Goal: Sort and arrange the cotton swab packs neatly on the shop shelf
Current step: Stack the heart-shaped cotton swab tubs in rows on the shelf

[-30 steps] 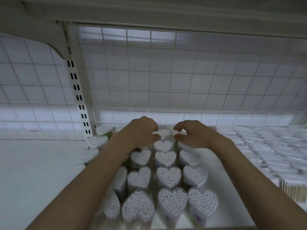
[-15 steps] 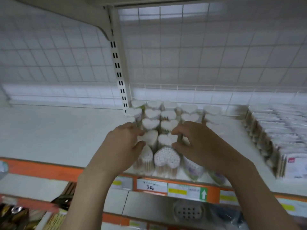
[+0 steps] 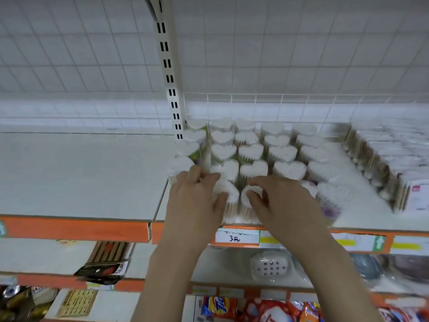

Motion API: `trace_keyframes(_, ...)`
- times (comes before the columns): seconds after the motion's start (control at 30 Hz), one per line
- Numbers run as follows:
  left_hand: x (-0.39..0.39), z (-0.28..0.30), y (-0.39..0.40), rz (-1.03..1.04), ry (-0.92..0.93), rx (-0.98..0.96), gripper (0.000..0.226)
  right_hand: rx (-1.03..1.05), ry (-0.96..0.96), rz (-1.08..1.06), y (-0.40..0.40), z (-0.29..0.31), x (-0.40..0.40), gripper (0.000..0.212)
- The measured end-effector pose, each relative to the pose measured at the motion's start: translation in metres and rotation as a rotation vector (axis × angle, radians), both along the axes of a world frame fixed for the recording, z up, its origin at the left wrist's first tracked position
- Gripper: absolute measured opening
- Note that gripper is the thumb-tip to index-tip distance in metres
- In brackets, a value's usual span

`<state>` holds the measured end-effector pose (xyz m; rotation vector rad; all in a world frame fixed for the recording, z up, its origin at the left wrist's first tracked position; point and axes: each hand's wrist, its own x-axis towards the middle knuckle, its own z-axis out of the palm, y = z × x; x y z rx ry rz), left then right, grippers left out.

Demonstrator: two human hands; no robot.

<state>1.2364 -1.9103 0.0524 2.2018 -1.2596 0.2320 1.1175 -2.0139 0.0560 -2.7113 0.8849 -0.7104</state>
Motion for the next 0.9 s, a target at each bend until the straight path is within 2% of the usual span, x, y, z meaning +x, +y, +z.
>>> trace_keyframes(0.17,0.011,-0.011,0.001,-0.111,-0.128,0.029,0.031,-0.025,-0.047,-0.122,0.014,-0.007,0.008,0.018)
trace_keyframes(0.3,0.018,-0.017,-0.002,-0.163,-0.088,0.04,0.04,0.006,-0.116,-0.16,0.018,-0.014,0.012,0.015)
trace_keyframes(0.47,0.025,-0.017,-0.004,-0.202,-0.103,-0.003,0.037,0.044,-0.199,-0.202,0.021,-0.02,0.012,0.014)
trace_keyframes(0.73,0.03,-0.016,0.003,-0.245,-0.087,-0.017,0.025,0.113,-0.188,-0.16,0.023,-0.016,0.009,0.014)
trace_keyframes(0.9,0.038,-0.02,0.012,-0.286,-0.023,0.014,0.029,0.155,-0.16,-0.114,0.02,-0.013,0.004,0.011)
